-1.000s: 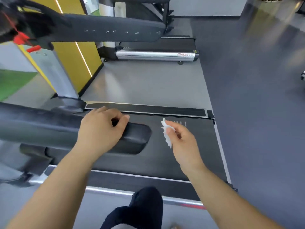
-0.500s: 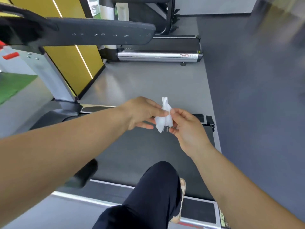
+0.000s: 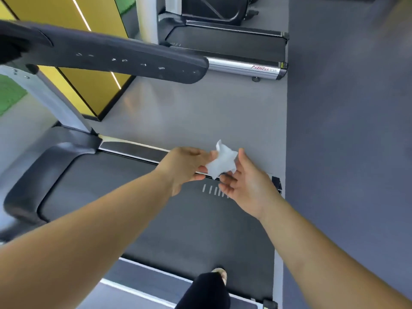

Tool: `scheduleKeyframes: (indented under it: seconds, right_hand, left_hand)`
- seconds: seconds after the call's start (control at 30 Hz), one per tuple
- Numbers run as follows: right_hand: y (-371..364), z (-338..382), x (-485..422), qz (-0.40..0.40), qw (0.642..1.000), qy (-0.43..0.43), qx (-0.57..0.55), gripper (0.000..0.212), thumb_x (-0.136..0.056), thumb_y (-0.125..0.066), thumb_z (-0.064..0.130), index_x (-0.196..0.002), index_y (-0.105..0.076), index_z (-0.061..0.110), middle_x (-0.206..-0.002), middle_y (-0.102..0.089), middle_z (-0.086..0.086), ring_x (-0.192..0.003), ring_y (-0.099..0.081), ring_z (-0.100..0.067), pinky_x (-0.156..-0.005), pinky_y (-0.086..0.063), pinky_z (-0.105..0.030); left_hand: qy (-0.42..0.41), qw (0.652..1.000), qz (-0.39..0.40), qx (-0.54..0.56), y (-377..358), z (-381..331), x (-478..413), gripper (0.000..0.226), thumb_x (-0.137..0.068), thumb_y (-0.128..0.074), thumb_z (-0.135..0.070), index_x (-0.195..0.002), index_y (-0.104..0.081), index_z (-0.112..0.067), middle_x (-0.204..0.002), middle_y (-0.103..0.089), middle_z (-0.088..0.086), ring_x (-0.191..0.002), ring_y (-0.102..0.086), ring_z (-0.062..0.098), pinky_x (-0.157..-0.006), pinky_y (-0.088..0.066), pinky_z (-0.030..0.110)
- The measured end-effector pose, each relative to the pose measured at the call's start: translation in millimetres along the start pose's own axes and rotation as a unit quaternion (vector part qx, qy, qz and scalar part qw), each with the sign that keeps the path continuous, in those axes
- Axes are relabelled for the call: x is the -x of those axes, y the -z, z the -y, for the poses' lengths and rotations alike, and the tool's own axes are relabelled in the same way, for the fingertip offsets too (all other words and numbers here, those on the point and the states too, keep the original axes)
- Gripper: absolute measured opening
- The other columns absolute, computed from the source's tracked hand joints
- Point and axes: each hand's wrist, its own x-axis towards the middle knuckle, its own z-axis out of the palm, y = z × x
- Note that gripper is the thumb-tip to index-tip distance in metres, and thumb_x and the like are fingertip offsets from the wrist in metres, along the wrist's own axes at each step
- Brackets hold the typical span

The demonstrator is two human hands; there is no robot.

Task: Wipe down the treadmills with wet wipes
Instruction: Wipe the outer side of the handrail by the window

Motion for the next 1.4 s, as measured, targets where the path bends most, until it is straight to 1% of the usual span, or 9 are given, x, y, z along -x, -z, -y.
scheduleKeyframes:
  seconds: [0.13,0.4,0.53,0.63,0.83,0.93,1.03,1.2,1.4]
  right_hand:
    - [-27.2,30.0,-3.9,0.070,0.995,-0.033,0.060,0.018,-0.097,-0.050,0.028,-0.104,-0.065,0.021,-0.104,-0.070,0.000,-0.095,-0.063,-0.015,-0.082,-0.047,-0.030]
    - [-96.1,71.4,-34.4,0.155,0.977,-0.052,0.140,0.037,-0.089,-0.059,0.016,-0.057,-0.073,0.027,-0.075,-0.071,0.009,-0.080,-0.064,-0.009,-0.079,-0.046,-0.027]
    - [-125.7,82.4,-65.0,0.207,0.954,-0.061,0.207,0.003,-0.084,-0.064,0.019,-0.083,-0.063,0.016,-0.083,-0.072,0.001,-0.086,-0.065,-0.015,-0.079,-0.046,-0.028]
    - [-143.8,91.7,-91.4,0.259,0.932,-0.105,0.230,0.027,-0.072,-0.067,0.028,-0.093,-0.058,0.012,-0.091,-0.069,-0.004,-0.085,-0.065,-0.017,-0.075,-0.047,-0.026]
    - [-180.4,94.8,-138.2,0.304,0.913,-0.184,0.203,0.039,-0.092,-0.056,0.025,-0.123,-0.054,0.003,-0.118,-0.065,-0.011,-0.099,-0.066,-0.020,-0.071,-0.054,-0.026]
    - [-206.4,77.3,-152.1,0.306,0.909,-0.203,0.197,0.010,-0.094,-0.055,0.017,-0.101,-0.055,0.010,-0.098,-0.065,-0.007,-0.082,-0.068,-0.015,-0.064,-0.056,-0.025]
    - [-232.7,49.8,-150.4,0.340,0.875,-0.260,0.226,0.006,-0.090,-0.059,0.019,-0.093,-0.058,0.014,-0.091,-0.064,-0.002,-0.072,-0.066,-0.012,-0.058,-0.054,-0.024]
    - [-277.3,7.3,-131.1,0.470,0.750,-0.316,0.341,0.050,-0.078,-0.062,0.041,-0.118,-0.066,0.011,-0.113,-0.067,-0.007,-0.097,-0.061,-0.020,-0.075,-0.047,-0.028]
    - [-309.8,-42.5,-119.6,0.492,0.736,-0.208,0.416,0.038,-0.078,-0.071,0.024,-0.109,-0.065,0.002,-0.107,-0.070,-0.012,-0.097,-0.066,-0.027,-0.086,-0.052,-0.041]
  left_hand:
    - [-0.013,1.000,-0.013,-0.023,20.7,-24.6,8.4,0.019,-0.092,-0.061,-0.031,-0.096,-0.072,-0.015,-0.092,-0.074,0.001,-0.092,-0.069,0.017,-0.088,-0.055,0.031]
    - [-0.002,0.984,-0.178,-0.003,63.3,-56.0,25.1,0.026,-0.092,-0.056,-0.042,-0.089,-0.070,-0.021,-0.094,-0.070,0.005,-0.086,-0.065,0.020,-0.078,-0.051,0.027]
    - [-0.039,0.973,-0.220,0.053,69.8,-62.6,18.0,0.027,-0.078,-0.074,-0.040,-0.095,-0.063,-0.023,-0.089,-0.067,-0.009,-0.073,-0.060,0.004,-0.063,-0.046,0.014]
    - [-0.040,0.949,-0.306,0.066,76.2,-65.1,6.1,0.020,-0.079,-0.075,-0.032,-0.087,-0.066,-0.016,-0.073,-0.064,-0.006,-0.058,-0.052,0.003,-0.050,-0.038,0.011]
    - [0.030,0.901,-0.368,0.229,98.6,-50.4,-4.2,0.026,-0.093,-0.056,-0.040,-0.088,-0.074,-0.022,-0.085,-0.073,-0.008,-0.081,-0.069,0.013,-0.086,-0.053,0.029]
    - [0.055,0.840,-0.430,0.326,113.7,-31.2,3.4,0.023,-0.095,-0.054,-0.035,-0.088,-0.073,-0.025,-0.099,-0.073,-0.002,-0.092,-0.070,0.017,-0.089,-0.053,0.035]
    - [0.027,0.795,-0.445,0.412,126.8,-17.6,20.7,0.025,-0.099,-0.048,-0.028,-0.099,-0.069,-0.015,-0.106,-0.071,0.003,-0.098,-0.068,0.016,-0.085,-0.054,0.033]
    - [0.032,0.773,-0.461,0.434,150.2,3.3,52.2,0.028,-0.100,-0.043,-0.021,-0.099,-0.067,-0.006,-0.098,-0.070,0.010,-0.085,-0.069,0.023,-0.079,-0.054,0.038]
    - [0.059,0.786,-0.502,0.356,171.2,27.9,84.2,0.030,-0.090,-0.058,-0.041,-0.097,-0.072,-0.015,-0.091,-0.074,-0.001,-0.083,-0.070,0.014,-0.076,-0.055,0.028]
